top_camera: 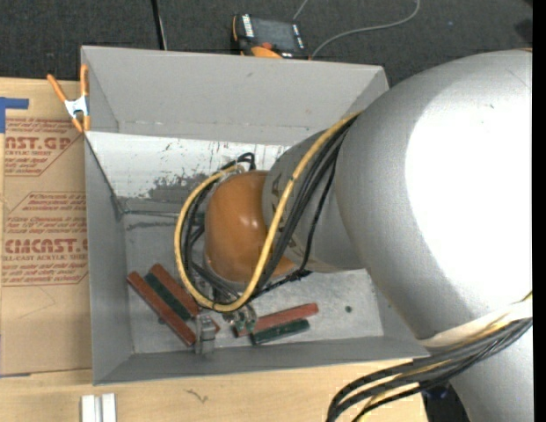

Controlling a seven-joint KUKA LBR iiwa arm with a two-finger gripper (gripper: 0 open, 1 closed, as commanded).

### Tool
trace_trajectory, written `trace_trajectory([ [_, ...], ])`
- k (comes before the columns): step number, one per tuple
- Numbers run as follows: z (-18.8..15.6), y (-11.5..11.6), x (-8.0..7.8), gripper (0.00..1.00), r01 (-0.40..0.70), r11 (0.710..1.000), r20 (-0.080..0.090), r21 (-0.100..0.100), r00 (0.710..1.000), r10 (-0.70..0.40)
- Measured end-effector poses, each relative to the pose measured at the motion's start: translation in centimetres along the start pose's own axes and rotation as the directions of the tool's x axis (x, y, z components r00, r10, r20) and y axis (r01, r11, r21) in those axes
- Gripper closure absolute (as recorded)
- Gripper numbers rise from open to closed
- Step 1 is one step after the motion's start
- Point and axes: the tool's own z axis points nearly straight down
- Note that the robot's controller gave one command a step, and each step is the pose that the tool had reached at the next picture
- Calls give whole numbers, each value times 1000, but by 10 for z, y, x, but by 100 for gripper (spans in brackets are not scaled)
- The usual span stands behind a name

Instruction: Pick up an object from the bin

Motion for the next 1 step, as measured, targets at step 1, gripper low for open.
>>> trace_trajectory([
  [1,1,-2,-5,0,-11,1000,-7,0,1000,11],
])
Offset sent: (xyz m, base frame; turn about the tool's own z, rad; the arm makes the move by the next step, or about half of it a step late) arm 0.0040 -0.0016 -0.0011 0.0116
